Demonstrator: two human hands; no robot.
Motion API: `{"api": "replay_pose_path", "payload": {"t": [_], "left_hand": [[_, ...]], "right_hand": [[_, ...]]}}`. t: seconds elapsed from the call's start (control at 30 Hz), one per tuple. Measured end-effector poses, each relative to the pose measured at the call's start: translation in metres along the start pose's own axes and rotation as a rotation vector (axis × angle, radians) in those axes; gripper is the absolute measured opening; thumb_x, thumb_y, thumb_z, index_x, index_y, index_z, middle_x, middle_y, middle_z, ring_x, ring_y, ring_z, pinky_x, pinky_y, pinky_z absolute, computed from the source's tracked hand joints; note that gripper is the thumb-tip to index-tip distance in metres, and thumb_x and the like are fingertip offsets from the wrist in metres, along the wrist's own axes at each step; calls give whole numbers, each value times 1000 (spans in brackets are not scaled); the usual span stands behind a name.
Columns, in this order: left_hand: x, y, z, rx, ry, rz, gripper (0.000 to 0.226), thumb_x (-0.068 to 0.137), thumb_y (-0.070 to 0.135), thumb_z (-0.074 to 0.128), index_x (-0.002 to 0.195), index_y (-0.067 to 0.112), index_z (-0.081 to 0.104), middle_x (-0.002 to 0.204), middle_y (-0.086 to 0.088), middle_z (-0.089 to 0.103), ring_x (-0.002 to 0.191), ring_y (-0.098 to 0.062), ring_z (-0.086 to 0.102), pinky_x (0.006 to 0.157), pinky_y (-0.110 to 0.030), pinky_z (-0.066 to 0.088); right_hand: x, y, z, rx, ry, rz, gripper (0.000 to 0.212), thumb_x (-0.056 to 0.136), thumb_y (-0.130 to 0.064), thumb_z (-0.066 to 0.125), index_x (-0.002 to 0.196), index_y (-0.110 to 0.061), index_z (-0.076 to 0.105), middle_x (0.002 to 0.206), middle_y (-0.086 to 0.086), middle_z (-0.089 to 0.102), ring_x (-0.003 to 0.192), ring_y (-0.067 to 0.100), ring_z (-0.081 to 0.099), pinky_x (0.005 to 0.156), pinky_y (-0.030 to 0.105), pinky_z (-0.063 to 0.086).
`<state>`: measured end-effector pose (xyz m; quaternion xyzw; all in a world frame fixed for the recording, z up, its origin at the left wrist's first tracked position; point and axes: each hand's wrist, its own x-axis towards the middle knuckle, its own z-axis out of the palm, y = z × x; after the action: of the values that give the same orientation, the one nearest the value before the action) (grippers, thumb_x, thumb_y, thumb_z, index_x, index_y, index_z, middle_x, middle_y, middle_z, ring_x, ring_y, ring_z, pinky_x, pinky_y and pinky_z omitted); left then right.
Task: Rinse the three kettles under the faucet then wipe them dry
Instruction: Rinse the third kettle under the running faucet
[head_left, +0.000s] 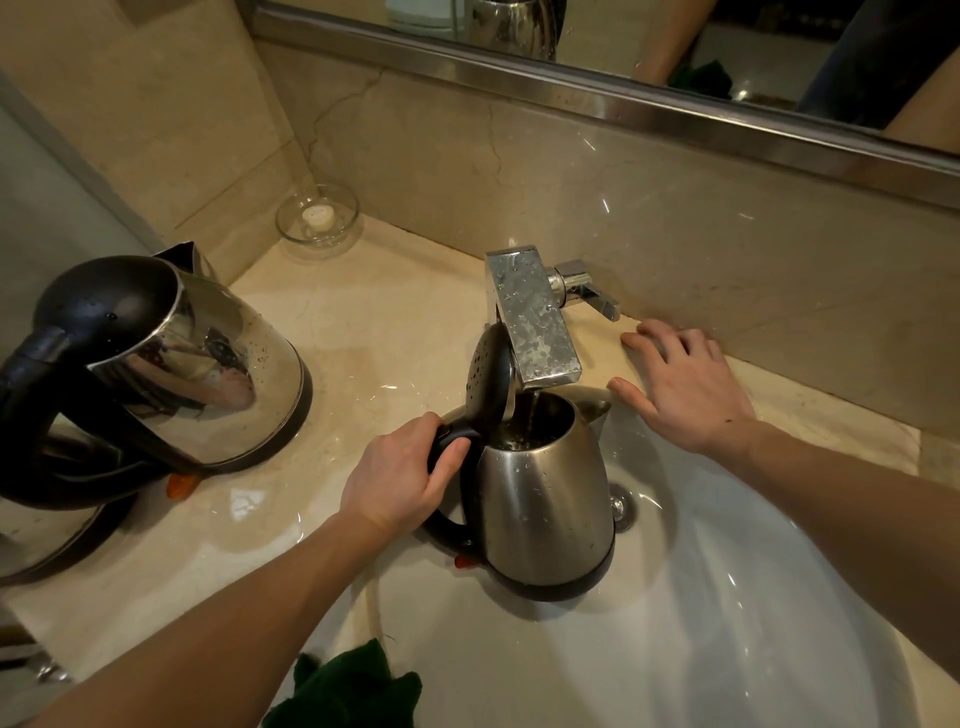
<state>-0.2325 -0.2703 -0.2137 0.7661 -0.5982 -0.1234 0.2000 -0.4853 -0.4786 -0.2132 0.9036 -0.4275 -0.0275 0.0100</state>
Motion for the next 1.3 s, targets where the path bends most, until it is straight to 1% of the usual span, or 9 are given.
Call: {"api": "replay_pose_path", "payload": {"t": [0.17,0.33,0.53,0.73,0.87,0.97,1.1,1.23,1.3], "left_hand": [[0,-1,0,0,9,-4,60,87,65,21,101,18,55,80,5,58,68,-13,54,62,-31,49],[0,-3,1,9,12,-3,62,86,66,18,101,18,54,81,5,59,68,-14,55,64,-34,50],[0,-2,0,0,9,1,62,86,65,18,102,17,54,81,5,58,68,-14,54,63,-32,48],[0,-1,0,-9,1,-7,62,86,65,19,101,17,54,81,5,58,68,-13,54,63,-31,48],[0,-2,0,-5,2,-5,63,86,66,18,101,17,55,81,5,58,68,-14,54,64,-32,49],[0,-1,0,2,8,-3,63,85,66,17,101,17,55,80,5,57,68,-14,54,62,-30,47],[0,-1,-1,3,4,-8,61,86,65,21,102,17,55,81,5,57,68,-13,54,62,-27,45],[0,-1,-1,9,0,-13,64,85,66,18,102,17,55,82,5,59,69,-14,54,63,-30,48],[0,0,-1,9,-3,-13,60,87,65,21,102,17,55,82,4,59,69,-14,54,63,-30,47]], "right_hand": [[0,1,1,-2,8,-3,67,92,-66,18,136,-22,42,143,6,40,113,33,43,96,45,38],[0,0,1,-2,4,0,67,92,-67,19,136,-22,42,143,6,41,113,33,43,96,46,38],[0,0,0,-14,-5,1,68,92,-68,16,139,-24,39,145,5,38,117,31,41,98,45,37],[0,0,-1,-10,-7,3,70,91,-68,14,139,-23,39,146,5,38,116,32,41,98,45,36],[0,0,-1,-6,-8,1,69,92,-68,14,138,-23,39,146,5,38,116,32,41,98,45,36],[0,1,-1,-7,-10,2,70,91,-68,14,139,-23,39,146,5,37,117,32,40,99,45,36],[0,0,-1,-5,-7,0,68,92,-67,16,138,-23,40,145,5,38,116,32,41,98,45,36],[0,0,0,-6,5,-6,64,94,-66,20,137,-22,40,143,5,40,113,32,42,97,45,37],[0,0,0,-5,8,-6,64,94,-66,20,136,-23,40,143,5,39,113,32,42,97,45,37]]}}
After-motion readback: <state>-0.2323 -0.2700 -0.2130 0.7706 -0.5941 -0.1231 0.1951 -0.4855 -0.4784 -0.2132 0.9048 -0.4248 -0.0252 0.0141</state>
